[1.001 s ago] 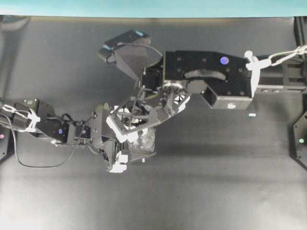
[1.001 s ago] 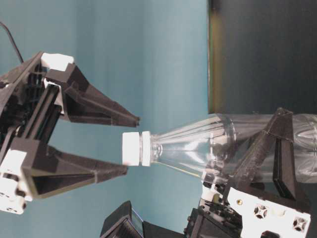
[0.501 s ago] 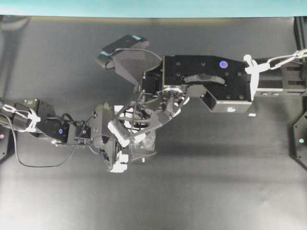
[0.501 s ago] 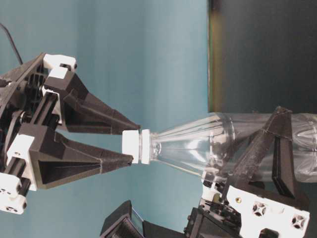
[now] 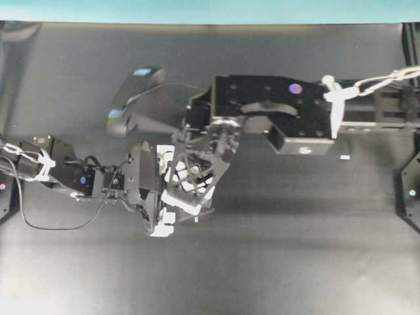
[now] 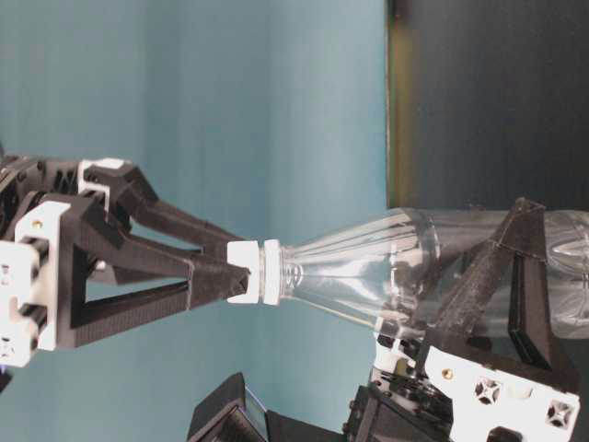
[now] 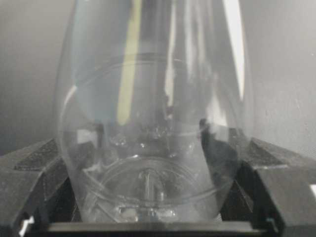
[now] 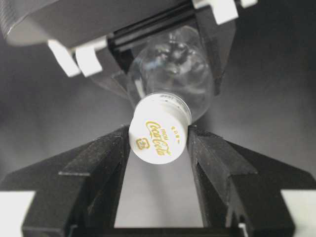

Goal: Open the bottle cap by holding the bottle with the left arm and twisting the cap with the right arm.
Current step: 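Align the open right gripper on the white cap and close it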

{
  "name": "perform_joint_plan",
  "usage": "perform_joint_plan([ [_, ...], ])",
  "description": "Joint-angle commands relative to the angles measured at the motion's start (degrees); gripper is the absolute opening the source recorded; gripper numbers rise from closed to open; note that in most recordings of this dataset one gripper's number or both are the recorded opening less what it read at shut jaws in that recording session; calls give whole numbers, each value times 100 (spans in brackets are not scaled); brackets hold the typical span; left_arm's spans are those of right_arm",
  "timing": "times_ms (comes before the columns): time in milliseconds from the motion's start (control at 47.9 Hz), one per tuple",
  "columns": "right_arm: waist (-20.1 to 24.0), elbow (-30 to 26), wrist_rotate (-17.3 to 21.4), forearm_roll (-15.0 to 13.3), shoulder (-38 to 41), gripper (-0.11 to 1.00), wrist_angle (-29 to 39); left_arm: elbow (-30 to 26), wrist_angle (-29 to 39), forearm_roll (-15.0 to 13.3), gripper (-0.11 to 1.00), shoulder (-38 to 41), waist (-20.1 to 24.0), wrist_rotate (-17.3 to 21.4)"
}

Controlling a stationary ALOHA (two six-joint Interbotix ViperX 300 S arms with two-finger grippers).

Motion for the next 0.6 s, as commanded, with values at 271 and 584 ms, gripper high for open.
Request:
perform_joint_plan([
  [271, 26, -299, -2637, -35, 44, 38, 114, -26, 114, 9, 79, 0, -9, -9],
  [584, 62, -246, -4307, -44, 35, 38, -141, -35, 229, 18, 79, 0, -9, -9],
])
